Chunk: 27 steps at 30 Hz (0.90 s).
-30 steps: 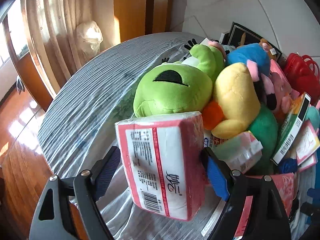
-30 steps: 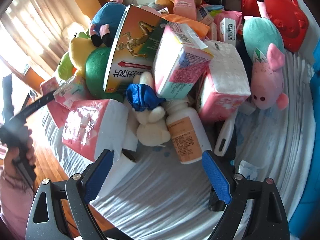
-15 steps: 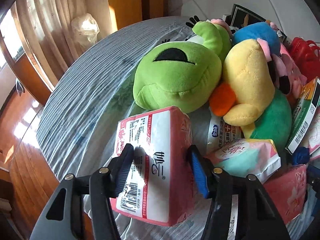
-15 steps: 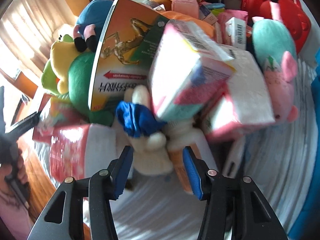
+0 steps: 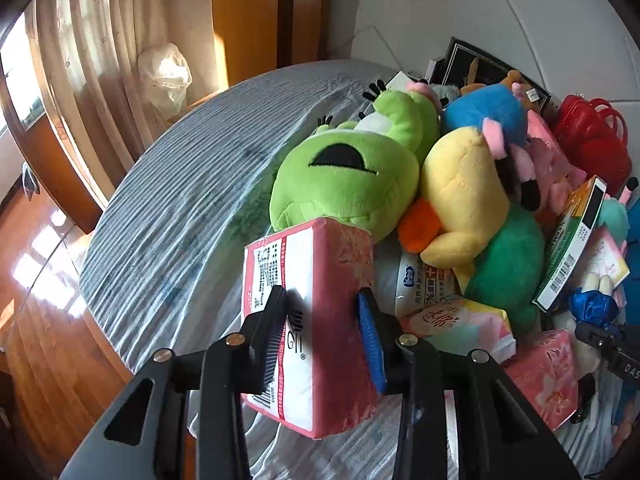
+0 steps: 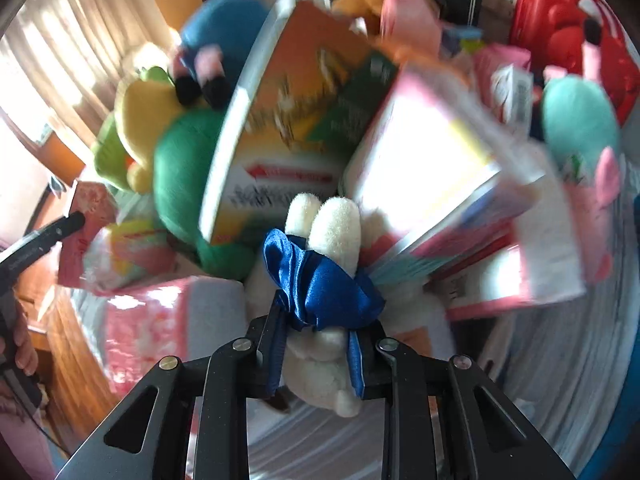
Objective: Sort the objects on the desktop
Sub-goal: 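Lift the tissue pack and white bunny up off the pile with both tools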
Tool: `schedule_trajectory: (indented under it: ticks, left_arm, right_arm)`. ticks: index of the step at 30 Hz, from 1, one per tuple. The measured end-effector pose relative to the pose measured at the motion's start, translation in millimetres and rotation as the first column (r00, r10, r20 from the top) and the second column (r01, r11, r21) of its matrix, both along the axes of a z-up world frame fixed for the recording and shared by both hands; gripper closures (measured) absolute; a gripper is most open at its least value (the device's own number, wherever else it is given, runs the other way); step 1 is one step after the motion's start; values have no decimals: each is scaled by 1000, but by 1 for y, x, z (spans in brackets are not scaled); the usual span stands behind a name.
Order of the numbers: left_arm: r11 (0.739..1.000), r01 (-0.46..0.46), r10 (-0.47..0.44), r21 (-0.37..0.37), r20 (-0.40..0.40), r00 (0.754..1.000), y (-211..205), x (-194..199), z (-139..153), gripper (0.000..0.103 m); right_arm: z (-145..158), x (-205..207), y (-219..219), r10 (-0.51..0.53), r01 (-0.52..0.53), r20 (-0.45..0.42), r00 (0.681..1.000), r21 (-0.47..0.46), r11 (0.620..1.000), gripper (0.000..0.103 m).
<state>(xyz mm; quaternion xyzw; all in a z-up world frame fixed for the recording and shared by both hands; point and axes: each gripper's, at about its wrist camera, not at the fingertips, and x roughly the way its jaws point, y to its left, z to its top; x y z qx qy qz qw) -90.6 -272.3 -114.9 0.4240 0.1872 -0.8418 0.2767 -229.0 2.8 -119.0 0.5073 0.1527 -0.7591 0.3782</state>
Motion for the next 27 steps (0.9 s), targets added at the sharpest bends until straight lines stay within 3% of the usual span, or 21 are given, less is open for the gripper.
schedule_trajectory:
  ticks: [2, 7, 10, 12, 15, 16, 17, 21, 24, 27]
  left_arm:
    - [999, 7, -8, -33, -19, 1000, 7, 3, 14, 96]
    - [996, 22, -29, -87, -79, 996, 17, 1, 49, 96]
    - [999, 23, -26, -49, -60, 998, 12, 0, 45, 96]
    - [1000, 22, -22, -11, -16, 1000, 6, 2, 32, 91]
    - [1000, 29, -29, 7, 29, 999, -3, 8, 6, 58]
    - [999, 36, -37, 14, 38, 999, -7, 9, 0, 40]
    - [999, 39, -40, 17, 44, 998, -7, 9, -3, 35]
    - [996, 63, -67, 62, 66, 996, -17, -2, -15, 35]
    - [984, 105, -120, 143, 101, 988, -23, -27, -37, 35]
    - [981, 127, -151, 144, 169, 974, -22, -47, -54, 35]
  right_arm:
    - [17, 2, 7, -3, 3, -28, 1000, -30, 1000, 78]
    - [39, -7, 20, -29, 24, -68, 997, -79, 997, 78]
    - [35, -4, 40, -37, 31, -64, 997, -92, 995, 77]
    - [31, -1, 43, -38, 33, -57, 998, -93, 995, 77]
    - [30, -3, 57, -52, 48, -34, 998, -90, 995, 77]
    - [29, -5, 59, -58, 55, -28, 998, -85, 995, 77]
    - [27, -5, 62, -64, 62, -23, 998, -79, 995, 77]
    - [18, -10, 70, -81, 81, 0, 997, -57, 995, 77]
    - [14, -10, 70, -86, 86, 10, 996, -44, 995, 77]
    - [13, -9, 70, -89, 89, 10, 996, -30, 996, 77]
